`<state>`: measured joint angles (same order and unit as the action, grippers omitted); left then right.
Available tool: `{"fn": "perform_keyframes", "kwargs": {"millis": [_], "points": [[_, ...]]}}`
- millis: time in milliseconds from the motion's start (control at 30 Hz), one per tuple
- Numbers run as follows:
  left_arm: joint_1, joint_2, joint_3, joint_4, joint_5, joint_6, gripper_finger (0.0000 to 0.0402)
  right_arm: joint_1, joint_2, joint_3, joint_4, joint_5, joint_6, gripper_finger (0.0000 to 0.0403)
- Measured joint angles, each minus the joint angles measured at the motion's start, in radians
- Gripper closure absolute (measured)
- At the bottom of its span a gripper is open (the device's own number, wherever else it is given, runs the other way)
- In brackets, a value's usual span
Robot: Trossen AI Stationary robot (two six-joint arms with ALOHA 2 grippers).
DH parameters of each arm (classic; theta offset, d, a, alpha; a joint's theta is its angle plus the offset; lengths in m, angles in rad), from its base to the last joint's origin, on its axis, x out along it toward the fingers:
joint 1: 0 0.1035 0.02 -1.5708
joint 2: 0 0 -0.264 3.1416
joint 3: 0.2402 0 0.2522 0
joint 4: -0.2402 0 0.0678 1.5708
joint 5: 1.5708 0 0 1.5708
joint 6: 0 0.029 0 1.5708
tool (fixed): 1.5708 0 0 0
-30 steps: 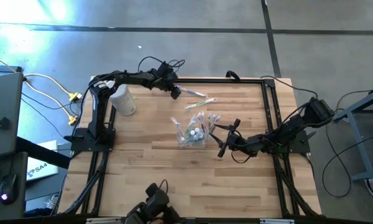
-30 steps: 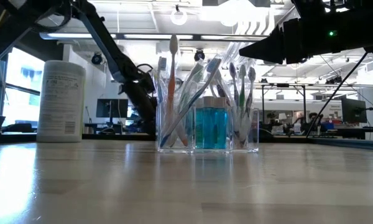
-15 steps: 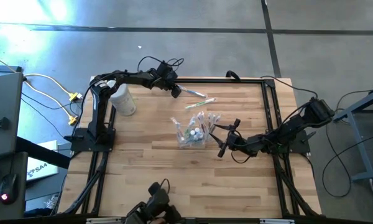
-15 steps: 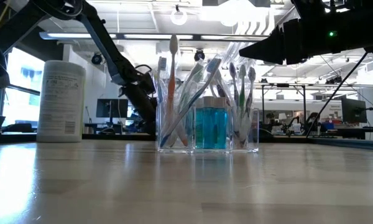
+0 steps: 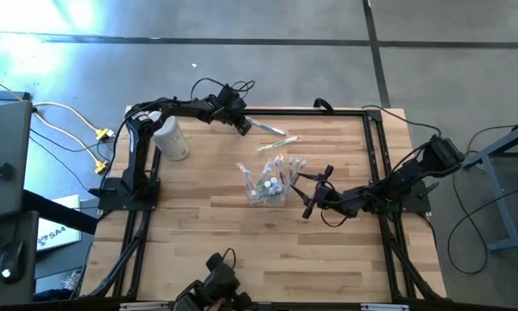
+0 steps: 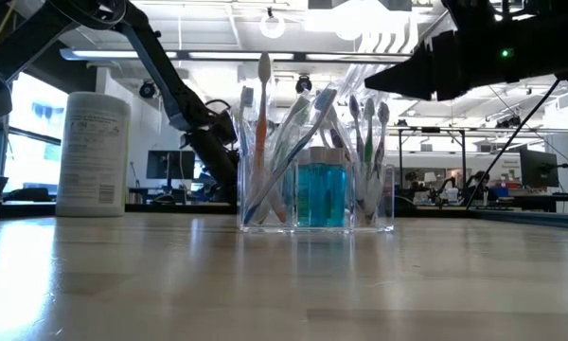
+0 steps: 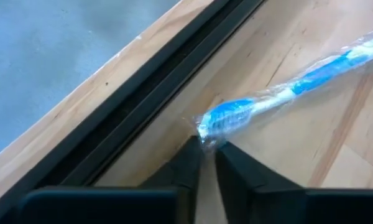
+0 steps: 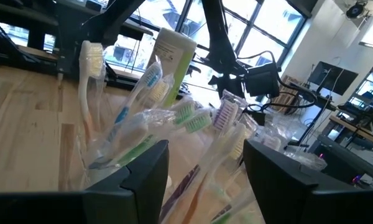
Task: Pick & Place toothbrushing station
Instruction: Put the blue toothbrush into the transparent organizer
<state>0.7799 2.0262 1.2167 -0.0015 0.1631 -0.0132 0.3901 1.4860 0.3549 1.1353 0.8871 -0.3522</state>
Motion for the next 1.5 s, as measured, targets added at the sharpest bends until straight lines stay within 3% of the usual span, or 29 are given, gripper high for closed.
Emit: {"fn": "perform_keyframes", "kwargs": {"millis": [100, 400, 733, 1000, 1300, 1500], "points": [[0.000, 0.000, 0.000, -0.001, 0.005, -0.001, 0.0393, 0.000, 0.000, 0.000, -0.017, 0.000, 0.020, 0.0202], [-0.001, -0.003, 0.001, -0.039, 0.004, 0.005, 0.0401, 0.000, 0.000, 0.000, -0.035, 0.003, 0.041, 0.0202], [-0.067, -0.051, 0.000, -0.176, -0.112, 0.028, 0.0401, 0.000, 0.000, 0.000, -0.079, 0.011, 0.080, 0.0202], [-0.170, -0.248, -0.003, -0.336, -0.391, 0.066, 0.0401, 0.005, 0.000, 0.000, -0.086, 0.031, 0.103, 0.0202], [-0.258, -0.501, -0.002, -0.366, -0.490, 0.070, 0.0401, 0.017, 0.000, 0.000, -0.086, 0.031, 0.124, 0.0202], [-0.328, -0.656, -0.002, -0.360, -0.500, 0.088, 0.0401, 0.017, 0.000, 0.000, -0.086, 0.031, 0.124, 0.0202]]}}
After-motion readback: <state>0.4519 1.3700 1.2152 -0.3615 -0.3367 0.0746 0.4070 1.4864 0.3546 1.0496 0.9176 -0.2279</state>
